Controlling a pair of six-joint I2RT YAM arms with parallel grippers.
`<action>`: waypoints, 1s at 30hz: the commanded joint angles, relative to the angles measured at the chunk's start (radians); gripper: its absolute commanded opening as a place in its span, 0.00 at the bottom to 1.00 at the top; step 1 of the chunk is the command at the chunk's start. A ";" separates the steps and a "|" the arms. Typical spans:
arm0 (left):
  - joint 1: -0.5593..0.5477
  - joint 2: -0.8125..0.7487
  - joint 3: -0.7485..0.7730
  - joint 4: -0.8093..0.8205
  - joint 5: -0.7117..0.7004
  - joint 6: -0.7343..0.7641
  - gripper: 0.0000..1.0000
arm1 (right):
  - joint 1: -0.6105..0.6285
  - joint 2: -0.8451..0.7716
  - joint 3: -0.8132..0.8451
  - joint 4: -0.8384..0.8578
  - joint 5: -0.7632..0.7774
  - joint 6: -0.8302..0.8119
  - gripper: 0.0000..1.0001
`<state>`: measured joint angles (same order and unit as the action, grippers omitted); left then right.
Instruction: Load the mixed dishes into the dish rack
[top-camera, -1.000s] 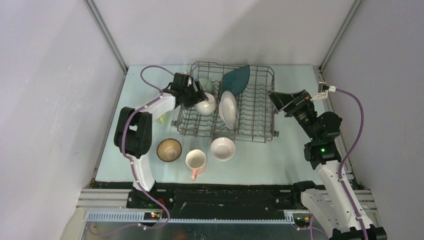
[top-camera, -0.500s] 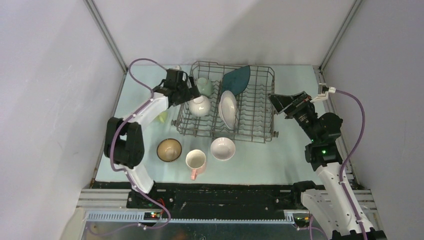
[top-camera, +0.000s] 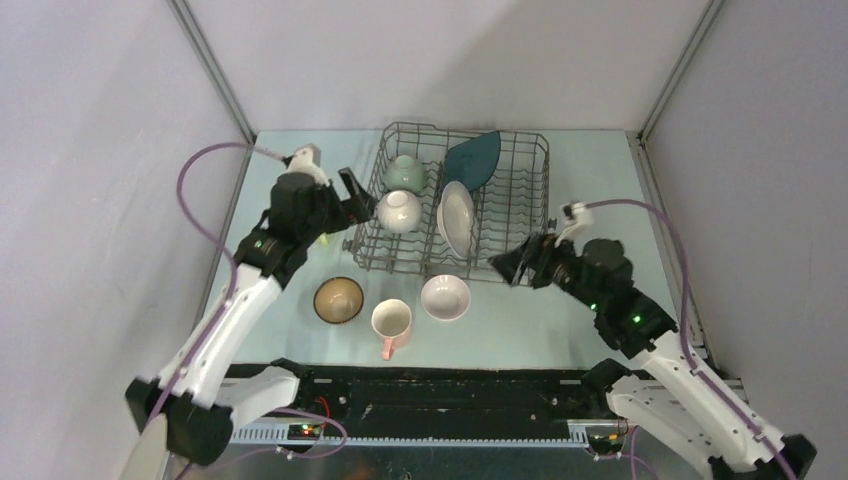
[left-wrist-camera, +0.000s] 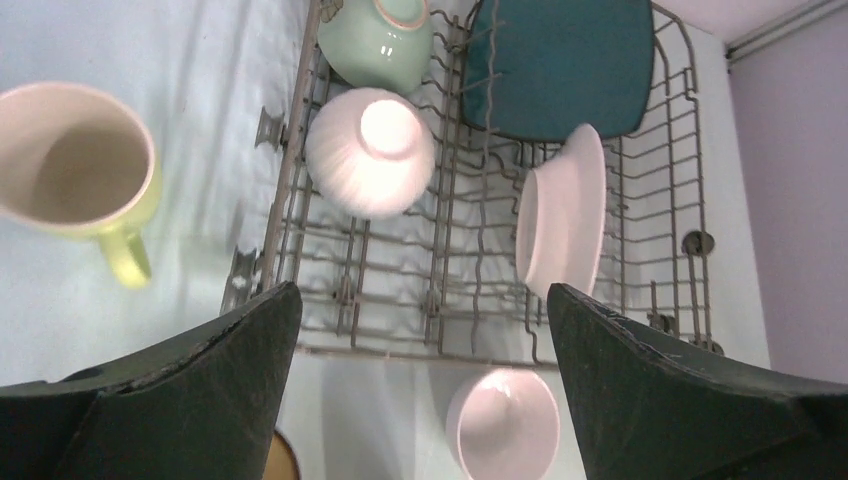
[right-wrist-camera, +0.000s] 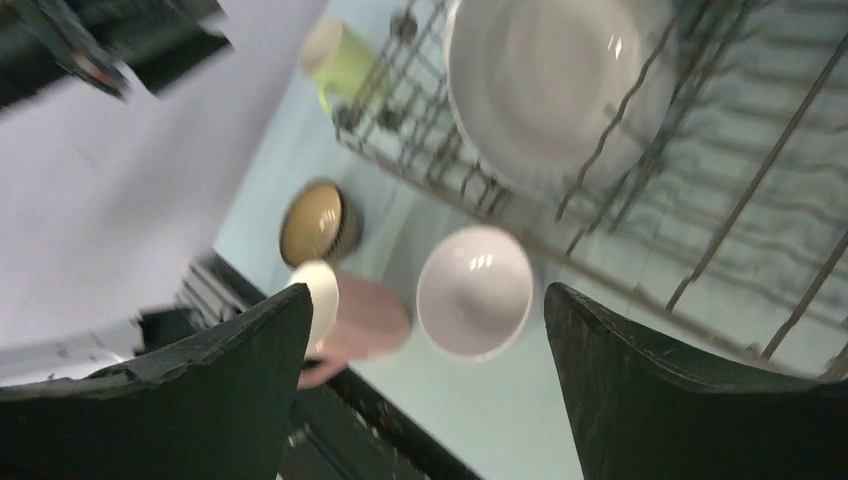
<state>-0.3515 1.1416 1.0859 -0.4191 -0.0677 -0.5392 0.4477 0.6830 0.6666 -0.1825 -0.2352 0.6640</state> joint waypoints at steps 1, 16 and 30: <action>-0.011 -0.179 -0.094 -0.072 0.070 0.036 0.99 | 0.271 0.019 0.044 -0.205 0.365 -0.130 0.88; -0.024 -0.348 -0.223 -0.126 0.229 0.123 0.90 | 0.582 0.429 0.009 -0.076 0.701 0.240 0.73; -0.133 -0.311 -0.267 -0.072 0.222 0.175 0.83 | 0.576 0.621 0.007 0.031 0.722 0.404 0.57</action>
<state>-0.4080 0.8165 0.8085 -0.5480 0.1963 -0.4068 1.0252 1.3041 0.6674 -0.2001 0.4404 1.0176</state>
